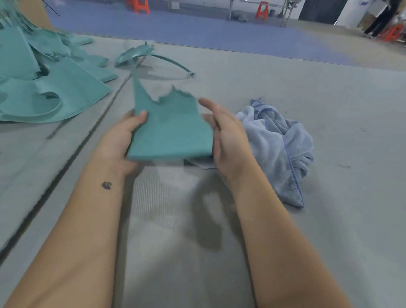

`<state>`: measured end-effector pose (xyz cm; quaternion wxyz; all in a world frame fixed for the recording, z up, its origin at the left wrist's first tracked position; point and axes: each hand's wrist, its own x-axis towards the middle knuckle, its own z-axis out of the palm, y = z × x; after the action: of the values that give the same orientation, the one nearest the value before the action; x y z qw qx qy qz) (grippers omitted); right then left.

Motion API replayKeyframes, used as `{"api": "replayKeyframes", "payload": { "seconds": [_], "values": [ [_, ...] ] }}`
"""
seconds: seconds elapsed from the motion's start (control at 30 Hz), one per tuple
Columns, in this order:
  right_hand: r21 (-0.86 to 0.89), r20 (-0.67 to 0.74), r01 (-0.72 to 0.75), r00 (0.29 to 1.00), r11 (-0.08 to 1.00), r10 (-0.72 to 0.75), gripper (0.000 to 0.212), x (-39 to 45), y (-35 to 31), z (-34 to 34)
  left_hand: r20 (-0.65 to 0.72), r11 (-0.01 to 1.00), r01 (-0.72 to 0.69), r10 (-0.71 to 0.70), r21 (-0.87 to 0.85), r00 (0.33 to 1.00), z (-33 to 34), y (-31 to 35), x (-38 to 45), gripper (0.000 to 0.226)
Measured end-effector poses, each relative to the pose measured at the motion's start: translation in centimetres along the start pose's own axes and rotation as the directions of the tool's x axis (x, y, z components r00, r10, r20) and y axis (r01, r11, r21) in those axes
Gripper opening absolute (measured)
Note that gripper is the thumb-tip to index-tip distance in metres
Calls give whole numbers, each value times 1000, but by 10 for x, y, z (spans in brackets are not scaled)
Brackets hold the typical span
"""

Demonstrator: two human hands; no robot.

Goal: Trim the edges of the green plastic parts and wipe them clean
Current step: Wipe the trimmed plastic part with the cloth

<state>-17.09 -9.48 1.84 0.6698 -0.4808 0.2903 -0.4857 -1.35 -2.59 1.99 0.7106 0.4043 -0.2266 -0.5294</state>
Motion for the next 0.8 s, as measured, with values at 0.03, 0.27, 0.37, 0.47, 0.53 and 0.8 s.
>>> {"api": "replayKeyframes", "payload": {
  "seconds": [0.03, 0.27, 0.37, 0.47, 0.53, 0.8],
  "values": [
    [43, 6, 21, 1000, 999, -21, 22, 3, -1, -4, -45, 991, -55, 49, -124, 998, 3, -1, 2, 31],
    [-319, 292, 91, 956, 943, 7, 34, -8, 3, 5, -170, 942, -163, 116, -295, 979, 24, -24, 3, 37],
    [-261, 186, 29, 982, 965, 21, 35, -8, 6, 9, -92, 979, -151, 139, -136, 986, 22, -25, 3, 40],
    [-107, 90, 5, 996, 994, 4, 24, -3, 10, 3, -99, 990, -136, 139, 35, 985, 18, -23, 5, 20],
    [-76, 15, 32, 999, 997, -31, 16, 0, 14, -2, -198, 986, -152, 162, 68, 967, 16, -22, 7, 6],
    [-192, -96, 51, 993, 980, -70, 10, -8, 17, 7, -251, 960, -249, 274, 128, 928, 7, -25, 8, 8]
  ]
}}
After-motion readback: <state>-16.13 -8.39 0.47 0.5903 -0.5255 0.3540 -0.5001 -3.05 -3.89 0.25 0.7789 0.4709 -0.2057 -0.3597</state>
